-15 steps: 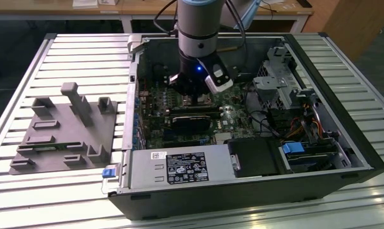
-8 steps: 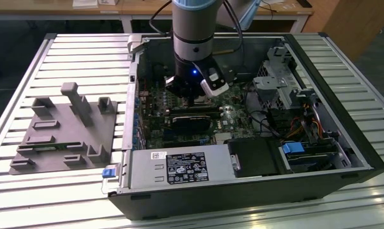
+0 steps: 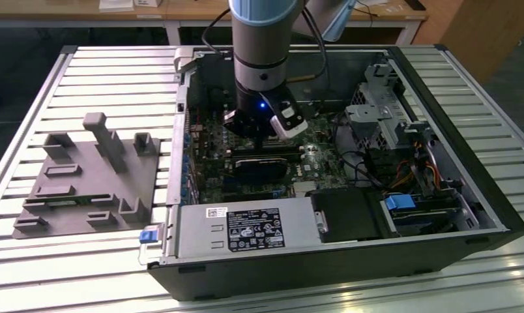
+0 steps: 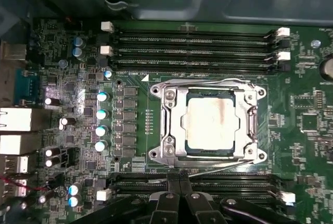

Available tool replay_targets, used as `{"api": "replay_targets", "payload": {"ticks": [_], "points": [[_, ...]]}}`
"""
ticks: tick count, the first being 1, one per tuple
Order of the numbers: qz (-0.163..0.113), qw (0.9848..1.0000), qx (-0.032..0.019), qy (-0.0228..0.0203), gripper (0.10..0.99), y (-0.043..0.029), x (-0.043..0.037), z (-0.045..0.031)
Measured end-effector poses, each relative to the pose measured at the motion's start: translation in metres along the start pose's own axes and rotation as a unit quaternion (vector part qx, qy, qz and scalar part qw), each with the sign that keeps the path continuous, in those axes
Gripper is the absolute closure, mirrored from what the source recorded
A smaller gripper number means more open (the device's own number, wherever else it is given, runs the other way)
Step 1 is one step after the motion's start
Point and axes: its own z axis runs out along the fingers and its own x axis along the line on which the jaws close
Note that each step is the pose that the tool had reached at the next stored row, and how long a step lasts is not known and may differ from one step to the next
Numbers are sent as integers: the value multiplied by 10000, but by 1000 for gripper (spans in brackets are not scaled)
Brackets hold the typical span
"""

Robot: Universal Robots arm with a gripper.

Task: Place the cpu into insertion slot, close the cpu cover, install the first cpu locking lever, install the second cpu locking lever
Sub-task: 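Install the second cpu locking lever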

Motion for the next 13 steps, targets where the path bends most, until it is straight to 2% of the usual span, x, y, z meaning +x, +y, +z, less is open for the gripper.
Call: {"api": "replay_targets", "payload": {"ticks": [5,9,13], "points": [[1,10000,-33,-1,980,-15,6,17],[2,9999,-138,-3,980,-51,49,13],[-26,9998,-209,-4,980,-84,77,18]]}}
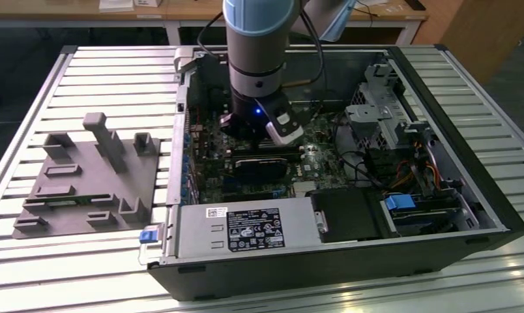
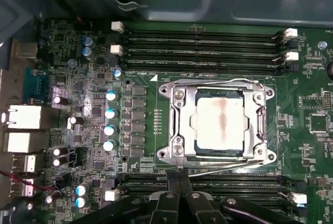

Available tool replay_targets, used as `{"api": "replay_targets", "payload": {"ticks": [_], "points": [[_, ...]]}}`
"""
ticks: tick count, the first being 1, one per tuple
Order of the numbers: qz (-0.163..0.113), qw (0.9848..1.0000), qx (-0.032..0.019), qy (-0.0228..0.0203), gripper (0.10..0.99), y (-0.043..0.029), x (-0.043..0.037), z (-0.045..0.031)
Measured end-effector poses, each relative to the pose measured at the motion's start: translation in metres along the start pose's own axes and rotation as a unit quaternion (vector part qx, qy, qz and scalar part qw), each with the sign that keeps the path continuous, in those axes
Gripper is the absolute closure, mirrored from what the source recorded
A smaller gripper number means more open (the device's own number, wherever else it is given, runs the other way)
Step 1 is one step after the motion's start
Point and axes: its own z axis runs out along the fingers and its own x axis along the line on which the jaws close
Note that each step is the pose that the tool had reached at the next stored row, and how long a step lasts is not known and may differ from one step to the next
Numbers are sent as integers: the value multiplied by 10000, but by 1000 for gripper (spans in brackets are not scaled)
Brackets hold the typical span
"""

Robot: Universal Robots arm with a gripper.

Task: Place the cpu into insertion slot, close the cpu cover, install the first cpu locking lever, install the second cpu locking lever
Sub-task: 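Install the second cpu locking lever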

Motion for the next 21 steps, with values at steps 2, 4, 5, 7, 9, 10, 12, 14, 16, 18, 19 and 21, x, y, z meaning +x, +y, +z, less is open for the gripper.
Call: {"api": "replay_targets", "payload": {"ticks": [2,4,5,7,9,10,12,14,16,18,19,21], "points": [[-6,10000,-49,-5,980,-13,8,8],[-8,10000,-97,-11,980,-20,12,19],[-9,9999,-121,-13,980,-20,12,25],[-9,9999,-161,-18,980,-23,17,36],[-10,9998,-183,-19,980,-25,27,43],[-11,9998,-200,-19,980,-26,34,45],[-12,9997,-228,-20,980,-28,45,51],[-12,9996,-271,-20,980,-32,49,57],[-11,9995,-319,-20,980,-41,50,63],[-10,9994,-355,-21,980,-49,51,71],[-10,9993,-373,-21,980,-52,52,74],[-9,9992,-400,-21,980,-58,53,79]]}}
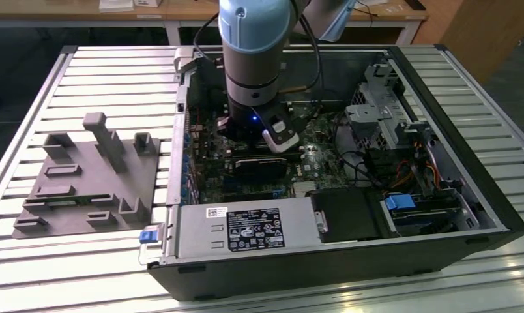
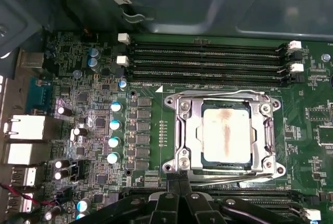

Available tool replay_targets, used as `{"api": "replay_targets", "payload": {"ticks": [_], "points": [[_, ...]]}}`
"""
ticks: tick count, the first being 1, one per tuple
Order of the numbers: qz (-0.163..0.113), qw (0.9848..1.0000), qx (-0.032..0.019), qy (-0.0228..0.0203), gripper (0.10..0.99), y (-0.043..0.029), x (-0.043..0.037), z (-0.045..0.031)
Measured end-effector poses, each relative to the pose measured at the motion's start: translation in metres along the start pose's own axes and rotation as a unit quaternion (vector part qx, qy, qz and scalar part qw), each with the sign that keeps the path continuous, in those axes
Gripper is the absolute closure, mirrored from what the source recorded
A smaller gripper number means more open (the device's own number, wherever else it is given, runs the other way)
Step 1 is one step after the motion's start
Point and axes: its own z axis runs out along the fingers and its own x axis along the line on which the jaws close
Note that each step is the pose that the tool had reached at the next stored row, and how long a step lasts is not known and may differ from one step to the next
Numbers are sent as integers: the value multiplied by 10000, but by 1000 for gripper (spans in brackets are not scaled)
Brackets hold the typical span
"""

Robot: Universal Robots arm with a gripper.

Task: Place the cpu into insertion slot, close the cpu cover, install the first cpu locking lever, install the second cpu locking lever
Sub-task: 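Install the second cpu locking lever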

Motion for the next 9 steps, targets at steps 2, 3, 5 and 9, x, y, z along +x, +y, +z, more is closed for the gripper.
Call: {"api": "replay_targets", "payload": {"ticks": [2,3,5,9], "points": [[0,10000,-29,-1,980,-5,3,2],[1,10000,-42,-1,980,-6,5,2],[0,10000,-69,-2,980,-9,10,3],[1,9999,-113,-4,980,-11,16,11]]}}
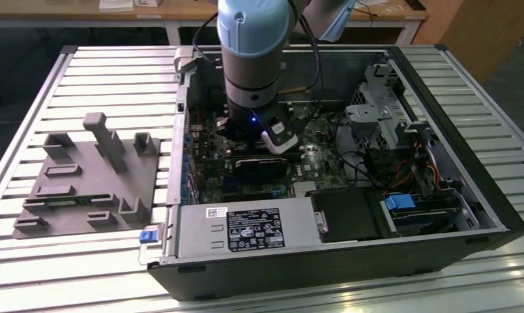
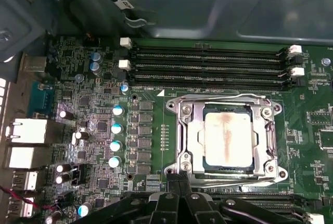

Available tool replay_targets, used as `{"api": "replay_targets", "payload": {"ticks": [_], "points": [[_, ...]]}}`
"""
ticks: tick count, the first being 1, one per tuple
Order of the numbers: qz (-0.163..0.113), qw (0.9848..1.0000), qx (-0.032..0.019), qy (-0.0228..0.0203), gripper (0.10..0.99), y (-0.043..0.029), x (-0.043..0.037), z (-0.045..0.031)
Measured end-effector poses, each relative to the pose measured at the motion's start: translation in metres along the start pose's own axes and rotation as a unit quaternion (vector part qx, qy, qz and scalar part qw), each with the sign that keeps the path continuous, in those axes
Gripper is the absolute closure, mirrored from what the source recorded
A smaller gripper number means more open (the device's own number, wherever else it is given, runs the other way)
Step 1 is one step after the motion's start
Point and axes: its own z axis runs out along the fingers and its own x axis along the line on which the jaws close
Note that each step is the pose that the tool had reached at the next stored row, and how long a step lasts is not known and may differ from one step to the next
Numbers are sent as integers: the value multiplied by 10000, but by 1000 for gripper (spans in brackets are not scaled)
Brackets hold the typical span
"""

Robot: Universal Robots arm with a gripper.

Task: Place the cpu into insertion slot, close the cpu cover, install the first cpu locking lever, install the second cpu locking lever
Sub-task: 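Install the second cpu locking lever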

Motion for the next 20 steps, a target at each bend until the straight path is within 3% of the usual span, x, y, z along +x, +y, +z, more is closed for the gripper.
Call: {"api": "replay_targets", "payload": {"ticks": [11,20], "points": [[1,10000,-87,-5,980,-7,29,38],[2,10000,-99,-5,980,4,38,54]]}}
